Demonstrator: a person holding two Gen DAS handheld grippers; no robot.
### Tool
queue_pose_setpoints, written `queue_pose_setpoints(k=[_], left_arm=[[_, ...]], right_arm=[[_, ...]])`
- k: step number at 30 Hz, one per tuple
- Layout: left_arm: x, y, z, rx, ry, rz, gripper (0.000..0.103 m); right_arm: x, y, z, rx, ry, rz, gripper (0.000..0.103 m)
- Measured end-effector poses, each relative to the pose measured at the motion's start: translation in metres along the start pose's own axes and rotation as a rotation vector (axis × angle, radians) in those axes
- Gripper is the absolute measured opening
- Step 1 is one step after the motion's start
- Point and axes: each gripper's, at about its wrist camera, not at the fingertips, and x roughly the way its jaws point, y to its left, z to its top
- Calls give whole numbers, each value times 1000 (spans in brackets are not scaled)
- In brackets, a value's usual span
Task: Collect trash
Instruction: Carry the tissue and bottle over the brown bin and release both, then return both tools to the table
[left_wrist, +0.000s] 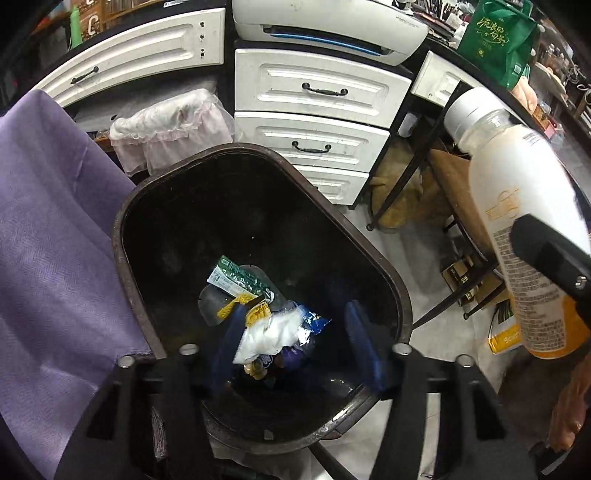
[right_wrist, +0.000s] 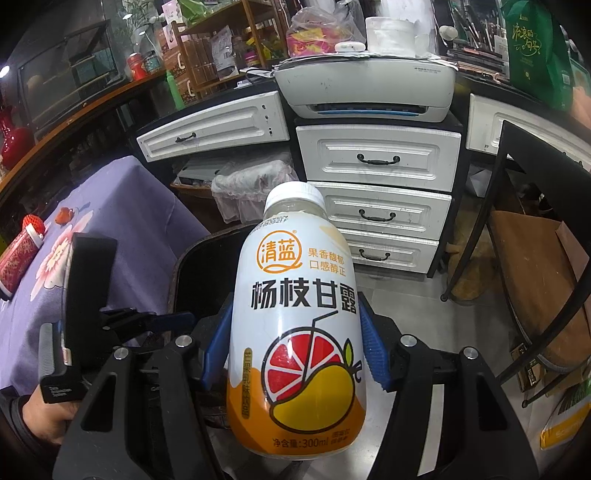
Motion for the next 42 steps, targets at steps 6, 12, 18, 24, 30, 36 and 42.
queue_pose_setpoints(k=[6, 12, 18, 24, 30, 36, 42], left_arm=[[-24, 1, -4, 9, -74, 54, 67], [-62, 6, -6, 0, -169, 140, 73], [-96, 23, -4, -67, -236, 169, 78], [-110, 25, -7, -81, -268, 169, 80], [-113, 28, -9, -98, -271, 155, 82], [-116, 31, -14, -110, -269, 153, 84], [-125, 33, -20, -103, -277, 152, 85]], right_arm=[[17, 8, -1, -21, 34, 13, 62], [54, 23, -2, -43, 96, 50, 62], [101, 43, -12, -65, 204, 67, 62], [135, 55, -23, -73, 294, 52, 62], [156, 62, -31, -84, 339, 34, 63], [153, 62, -33, -75, 330, 24, 70], [123, 64, -24, -76, 266, 39, 70]])
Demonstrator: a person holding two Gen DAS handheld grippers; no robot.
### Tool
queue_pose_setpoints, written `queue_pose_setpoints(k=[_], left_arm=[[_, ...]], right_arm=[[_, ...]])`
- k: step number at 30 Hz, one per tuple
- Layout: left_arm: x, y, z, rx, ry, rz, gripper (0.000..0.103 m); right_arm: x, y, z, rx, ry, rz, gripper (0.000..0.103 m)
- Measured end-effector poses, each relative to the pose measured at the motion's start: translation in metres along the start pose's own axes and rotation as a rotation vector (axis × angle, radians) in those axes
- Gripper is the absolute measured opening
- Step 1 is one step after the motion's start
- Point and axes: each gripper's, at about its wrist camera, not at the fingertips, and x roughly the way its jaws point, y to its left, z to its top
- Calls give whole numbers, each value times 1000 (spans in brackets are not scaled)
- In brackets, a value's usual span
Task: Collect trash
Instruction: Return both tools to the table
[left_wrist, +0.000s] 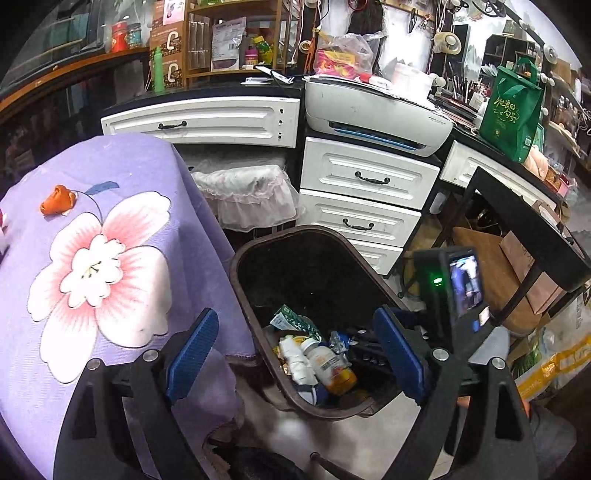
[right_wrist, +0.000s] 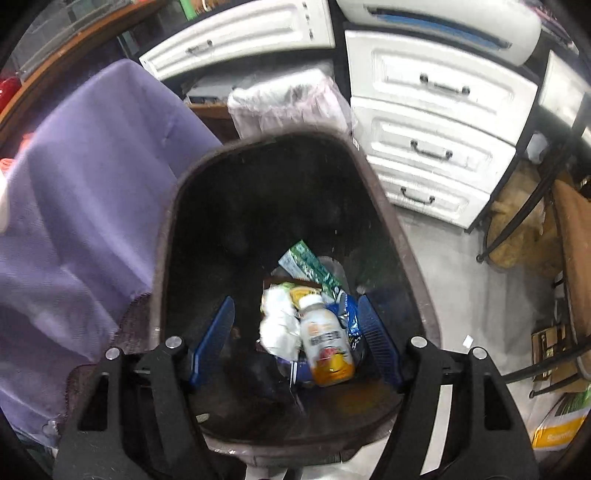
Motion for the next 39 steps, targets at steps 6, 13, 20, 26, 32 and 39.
queue_pose_setpoints(k=[6, 13, 20, 26, 32, 39], left_arm=[[-23, 16, -1, 8, -19, -1, 88], [-62, 47, 2, -5, -68, 31, 92], [-103, 80, 4, 37, -118, 118, 97], [-124, 132, 4, 59, -81, 194, 97], [-146, 186, -10, 3, -68, 277, 97], [-166, 231, -27, -72, -60, 335, 97]], right_arm=[[-48, 12, 11, -32, -102, 26, 70], [-92, 53, 27, -112, -199, 121, 70], [-108, 126, 46, -262, -216, 239, 70], [-103, 192, 55, -424, -197, 277, 70], [-94, 258, 66, -556, -164, 298, 70], [-61, 321, 101, -619, -111, 265, 70]])
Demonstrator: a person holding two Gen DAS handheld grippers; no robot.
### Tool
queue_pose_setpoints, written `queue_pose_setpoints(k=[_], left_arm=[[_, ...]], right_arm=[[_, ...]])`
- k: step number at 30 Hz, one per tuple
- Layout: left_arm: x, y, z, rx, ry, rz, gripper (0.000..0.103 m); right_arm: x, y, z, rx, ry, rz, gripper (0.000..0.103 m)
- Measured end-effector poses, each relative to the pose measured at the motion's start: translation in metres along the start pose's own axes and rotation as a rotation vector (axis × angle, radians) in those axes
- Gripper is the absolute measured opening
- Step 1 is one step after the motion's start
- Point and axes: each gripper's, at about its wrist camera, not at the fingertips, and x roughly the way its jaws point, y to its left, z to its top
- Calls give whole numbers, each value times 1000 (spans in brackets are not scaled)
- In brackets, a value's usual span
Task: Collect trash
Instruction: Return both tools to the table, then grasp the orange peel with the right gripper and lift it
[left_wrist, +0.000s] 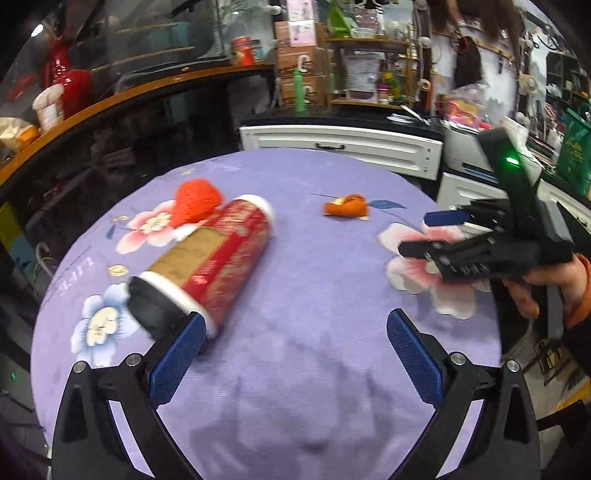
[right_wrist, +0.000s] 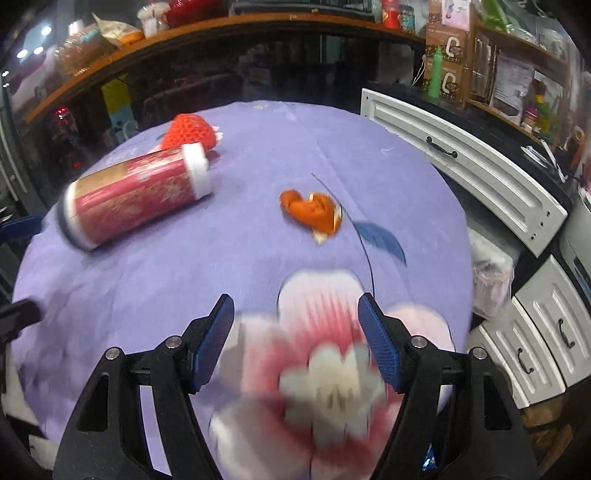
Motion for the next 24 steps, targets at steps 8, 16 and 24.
queue_pose_setpoints(k=[8, 16, 24], left_arm=[[-5, 32, 2, 54, 35, 34, 97], [11, 54, 19, 79, 79, 19, 97], [31, 76, 41, 44, 125, -15, 97]], right_arm=[[56, -4, 43, -8, 94, -45, 67], [76, -4, 61, -19, 94, -51, 49], [74, -1, 61, -36, 79, -43, 31]])
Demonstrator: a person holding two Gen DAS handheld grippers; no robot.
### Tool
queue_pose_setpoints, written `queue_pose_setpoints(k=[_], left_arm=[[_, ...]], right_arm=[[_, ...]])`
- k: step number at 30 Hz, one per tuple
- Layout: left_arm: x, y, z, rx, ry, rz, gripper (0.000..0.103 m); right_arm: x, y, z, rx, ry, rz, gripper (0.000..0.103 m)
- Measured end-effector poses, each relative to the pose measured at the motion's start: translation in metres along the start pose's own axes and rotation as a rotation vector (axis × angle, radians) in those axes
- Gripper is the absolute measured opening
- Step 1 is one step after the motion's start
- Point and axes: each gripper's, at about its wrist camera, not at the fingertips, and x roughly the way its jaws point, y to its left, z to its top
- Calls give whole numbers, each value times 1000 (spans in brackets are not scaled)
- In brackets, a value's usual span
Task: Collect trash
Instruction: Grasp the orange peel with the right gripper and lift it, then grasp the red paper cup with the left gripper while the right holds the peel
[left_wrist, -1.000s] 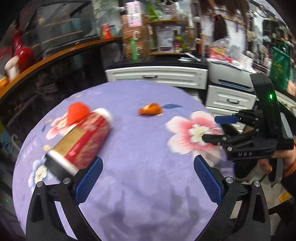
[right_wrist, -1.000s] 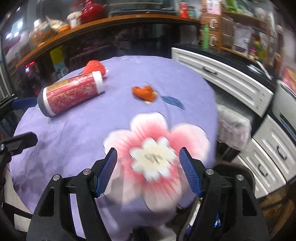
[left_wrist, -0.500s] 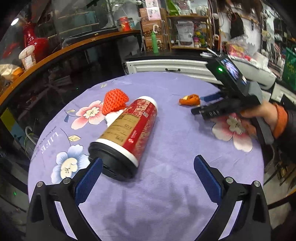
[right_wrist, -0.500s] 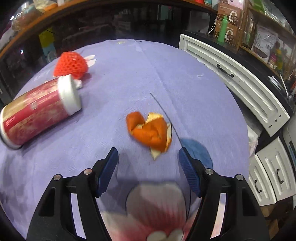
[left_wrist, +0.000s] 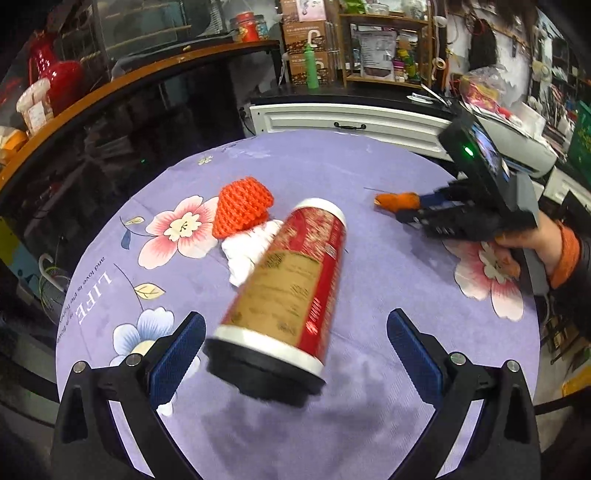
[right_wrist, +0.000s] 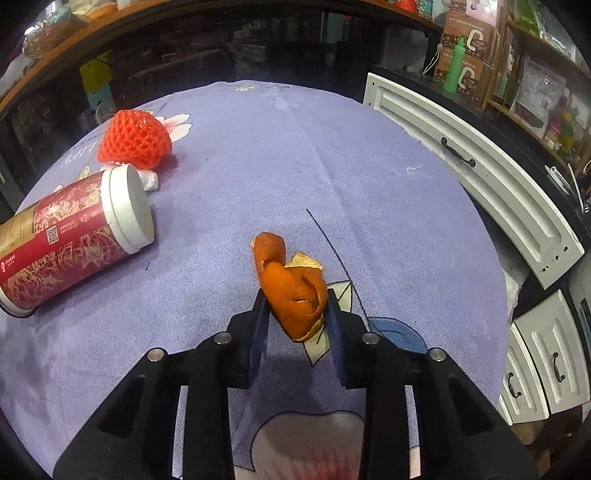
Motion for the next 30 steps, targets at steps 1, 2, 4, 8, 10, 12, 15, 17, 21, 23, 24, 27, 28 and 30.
queue_pose_setpoints(k=[1, 2, 4, 8, 10, 12, 15, 17, 21, 23, 24, 27, 28, 30], left_arm=[[3, 3, 4, -3, 11, -11, 97], [5, 4, 8, -1, 26, -25, 97], [13, 5, 15, 15, 60, -55, 97], [34, 5, 28, 46, 139, -85, 97], [47, 4, 35, 64, 186, -87, 97], [59, 3, 41, 84, 231, -99, 97], [76, -1, 50, 115, 308, -118, 97], [84, -5, 53, 144, 348, -106, 97], [101, -14, 61, 204, 426, -68, 94], [110, -16, 67, 216, 463, -64, 90], [113, -18, 68, 225, 483, -63, 90], [127, -26, 70, 275, 545, -46, 89], [131, -29, 72, 285, 561, -38, 89], [140, -32, 71, 297, 590, -23, 88]], right_arm=[[-1, 0, -1, -1, -4, -3, 30], [-1, 1, -1, -1, -7, -5, 30], [-2, 0, -2, 5, -12, -7, 30], [-12, -2, -5, 23, -40, 6, 30], [-18, -2, -7, 25, -48, 15, 30], [-25, -1, -10, 26, -61, 30, 30], [-35, 0, -15, 27, -73, 39, 30], [-39, -1, -19, 32, -78, 41, 30], [-44, -6, -27, 60, -79, 58, 30], [-47, -7, -30, 63, -82, 67, 30], [-48, -7, -32, 62, -82, 70, 30], [-51, -7, -36, 65, -88, 79, 30], [-53, -7, -37, 68, -91, 83, 30], [-55, -7, -41, 72, -94, 92, 30]])
